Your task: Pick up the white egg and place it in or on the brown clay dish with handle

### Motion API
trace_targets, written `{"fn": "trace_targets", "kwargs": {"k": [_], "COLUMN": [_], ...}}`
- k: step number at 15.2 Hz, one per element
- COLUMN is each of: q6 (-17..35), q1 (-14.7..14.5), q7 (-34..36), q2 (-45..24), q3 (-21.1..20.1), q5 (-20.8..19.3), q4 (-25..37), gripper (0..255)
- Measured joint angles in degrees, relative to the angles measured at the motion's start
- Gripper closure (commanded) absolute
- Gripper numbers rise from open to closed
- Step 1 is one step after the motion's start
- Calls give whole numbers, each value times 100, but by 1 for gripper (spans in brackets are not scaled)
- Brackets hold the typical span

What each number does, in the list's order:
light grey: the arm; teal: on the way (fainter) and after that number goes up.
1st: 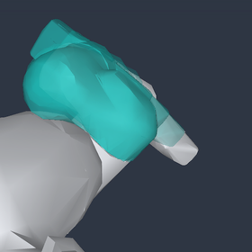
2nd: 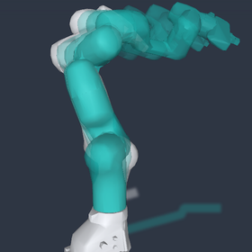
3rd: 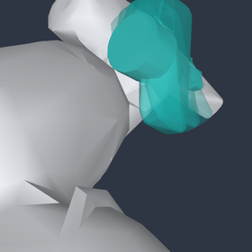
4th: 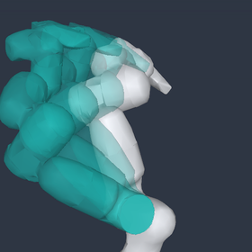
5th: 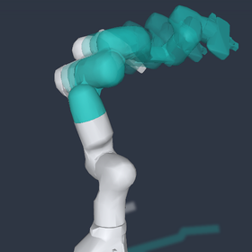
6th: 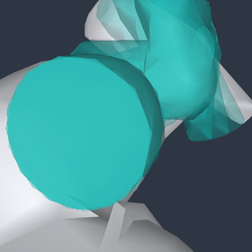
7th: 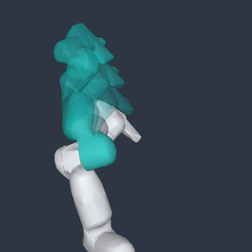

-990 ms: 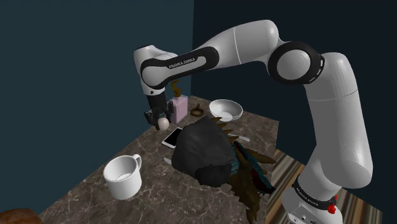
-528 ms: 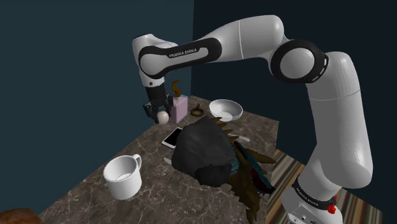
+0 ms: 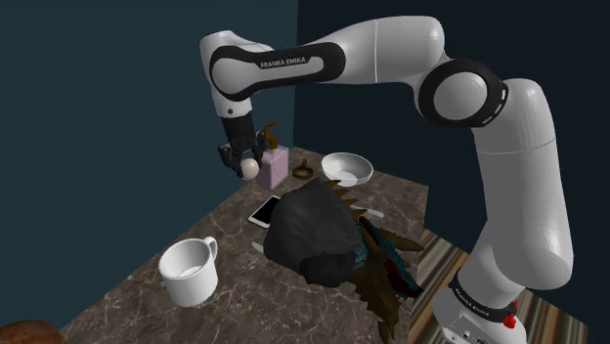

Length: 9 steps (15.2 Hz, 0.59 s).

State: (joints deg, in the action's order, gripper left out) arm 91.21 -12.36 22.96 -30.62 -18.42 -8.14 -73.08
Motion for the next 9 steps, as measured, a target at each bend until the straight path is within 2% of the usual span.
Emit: {"fn": "trace_targets", "kwargs": {"k": [2, 4, 9], "q6": [-115, -119, 75], "q1": [-11, 100, 594], "q7": [0, -130, -678], "q2": [7, 79, 492], "q3": [-4, 26, 157], "q5": [3, 12, 70], "q4": [109, 43, -538], "gripper": [255, 255, 255]}}
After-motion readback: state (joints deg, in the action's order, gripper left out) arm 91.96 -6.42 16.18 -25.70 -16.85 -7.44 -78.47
